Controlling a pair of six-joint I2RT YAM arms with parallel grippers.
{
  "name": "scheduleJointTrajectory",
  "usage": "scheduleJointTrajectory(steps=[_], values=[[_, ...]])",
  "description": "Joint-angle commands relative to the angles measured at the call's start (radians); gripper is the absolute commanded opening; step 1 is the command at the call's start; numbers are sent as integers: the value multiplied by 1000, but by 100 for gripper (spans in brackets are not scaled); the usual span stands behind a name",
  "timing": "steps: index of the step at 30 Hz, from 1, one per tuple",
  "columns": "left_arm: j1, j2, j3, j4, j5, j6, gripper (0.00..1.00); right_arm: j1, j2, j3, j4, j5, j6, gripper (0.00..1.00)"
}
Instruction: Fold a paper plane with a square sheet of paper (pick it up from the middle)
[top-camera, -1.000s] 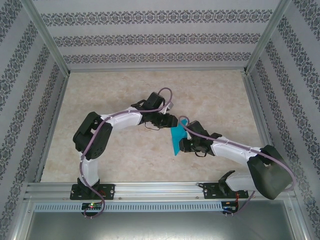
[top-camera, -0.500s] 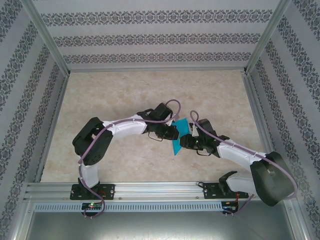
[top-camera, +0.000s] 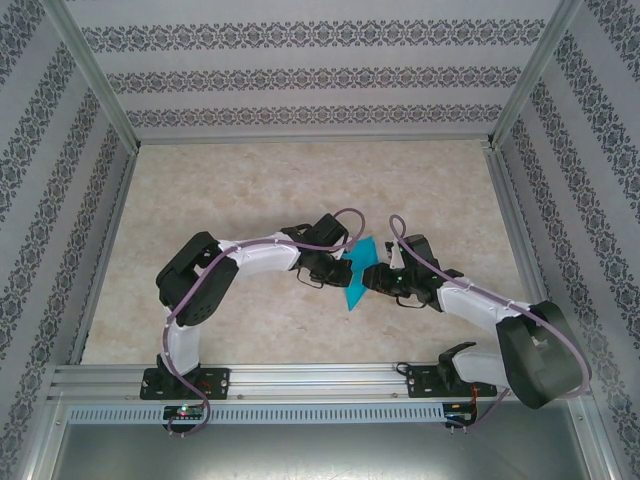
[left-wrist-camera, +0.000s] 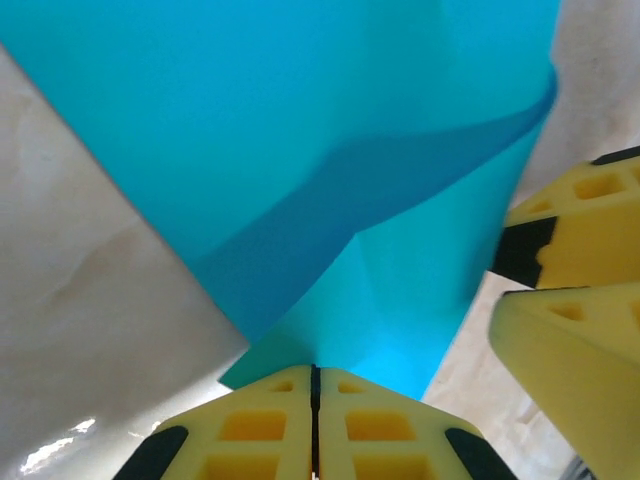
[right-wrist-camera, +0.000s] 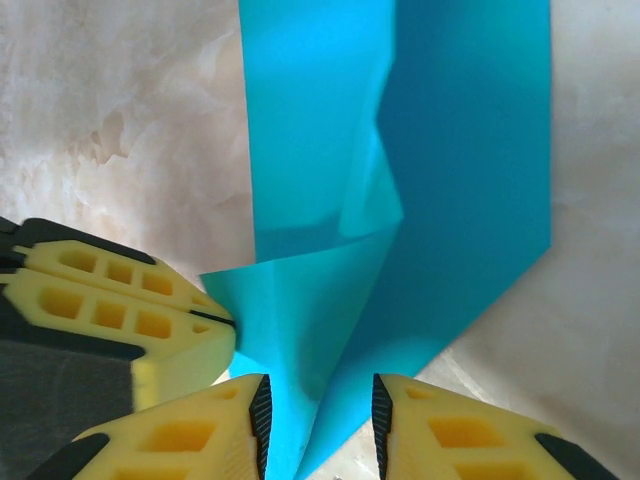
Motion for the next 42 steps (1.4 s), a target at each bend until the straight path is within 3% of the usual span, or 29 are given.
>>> scheduleJointTrajectory(steps=[1,13,28,42], values=[[-7,21,17,0,-16,26,9,-15,26,-3,43,-41,1,34],[-5,62,47,13,-7,32,7,-39,85,7,93,-80,-1,31],[1,70,51,45,23,21,7,-56,136,31,21,-37,-41,5],[5,32,24,29,18,20,7,-66,163,39,4,-23,-35,0]])
